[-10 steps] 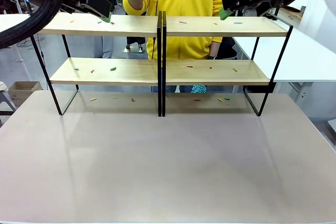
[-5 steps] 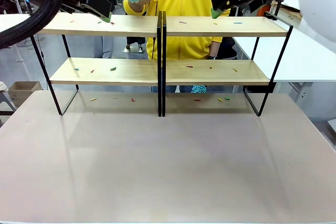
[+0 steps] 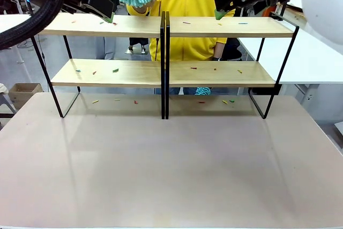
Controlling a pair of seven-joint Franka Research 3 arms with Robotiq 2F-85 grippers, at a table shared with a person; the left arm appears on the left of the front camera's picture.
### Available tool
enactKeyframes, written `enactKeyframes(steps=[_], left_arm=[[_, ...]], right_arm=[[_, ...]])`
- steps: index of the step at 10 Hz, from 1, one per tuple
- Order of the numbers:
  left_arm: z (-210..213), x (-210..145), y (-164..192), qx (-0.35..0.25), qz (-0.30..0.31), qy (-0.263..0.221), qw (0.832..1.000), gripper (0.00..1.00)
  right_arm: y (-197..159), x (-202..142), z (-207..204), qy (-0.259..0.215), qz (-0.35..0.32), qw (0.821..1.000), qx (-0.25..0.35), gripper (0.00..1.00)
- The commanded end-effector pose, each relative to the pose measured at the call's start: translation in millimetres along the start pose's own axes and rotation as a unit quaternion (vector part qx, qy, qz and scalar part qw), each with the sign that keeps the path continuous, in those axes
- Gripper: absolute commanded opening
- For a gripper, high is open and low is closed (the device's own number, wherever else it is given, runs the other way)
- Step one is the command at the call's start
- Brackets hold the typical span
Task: Clean the shelves.
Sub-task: Pick up the Duster when the human hands it over.
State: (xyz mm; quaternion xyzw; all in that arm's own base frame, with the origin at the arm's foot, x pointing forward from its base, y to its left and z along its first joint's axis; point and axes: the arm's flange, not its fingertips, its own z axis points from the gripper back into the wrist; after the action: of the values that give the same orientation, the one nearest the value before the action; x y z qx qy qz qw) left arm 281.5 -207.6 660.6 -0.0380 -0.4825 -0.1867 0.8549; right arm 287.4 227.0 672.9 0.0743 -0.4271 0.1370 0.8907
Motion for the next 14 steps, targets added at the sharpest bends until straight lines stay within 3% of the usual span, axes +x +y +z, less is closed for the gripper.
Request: enactKeyframes(steps=[1, 7, 8, 9, 10, 12, 13, 14], left_arm=[[0.6, 0.6, 0.4, 0.001, 0.0, -0.003, 1.0, 1.0], [0.0, 0.0, 0.0, 0.0, 0.0, 0.0, 1.0, 1.0], [4.6, 9.9, 5.2, -0.098, -0.005, 0.044, 0.994, 1.0], [13.5, 21.3, 23.2, -0.164, 0.001, 0.058, 0.985, 1.0], [24.6, 33.3, 49.9, -0.291, 0.016, 0.079, 0.953, 1.0], [26.3, 44.2, 122.3, -0.441, 0.094, 0.065, 0.89, 1.0], [16.8, 44.8, 148.7, -0.445, 0.139, 0.056, 0.883, 1.0], [6.1, 43.9, 168.8, -0.483, 0.159, 0.048, 0.859, 1.0]], right_arm=[[-0.6, 0.4, 1.0, -0.002, -0.001, 1.0, -0.001, 1.0], [-0.6, 0.4, 1.0, -0.002, -0.001, 1.0, -0.001, 1.0], [-0.6, 0.4, 1.0, -0.002, -0.001, 1.0, -0.001, 1.0], [-0.6, 0.4, 1.0, -0.002, -0.001, 1.0, -0.001, 1.0], [-0.6, 0.4, 1.0, -0.002, -0.001, 1.0, -0.001, 1.0], [-0.6, 0.4, 1.0, -0.002, -0.001, 1.0, -0.001, 1.0], [-0.6, 0.4, 1.0, -0.002, -0.001, 1.0, -0.001, 1.0], [-0.6, 0.4, 1.0, -0.002, -0.001, 1.0, -0.001, 1.0]])
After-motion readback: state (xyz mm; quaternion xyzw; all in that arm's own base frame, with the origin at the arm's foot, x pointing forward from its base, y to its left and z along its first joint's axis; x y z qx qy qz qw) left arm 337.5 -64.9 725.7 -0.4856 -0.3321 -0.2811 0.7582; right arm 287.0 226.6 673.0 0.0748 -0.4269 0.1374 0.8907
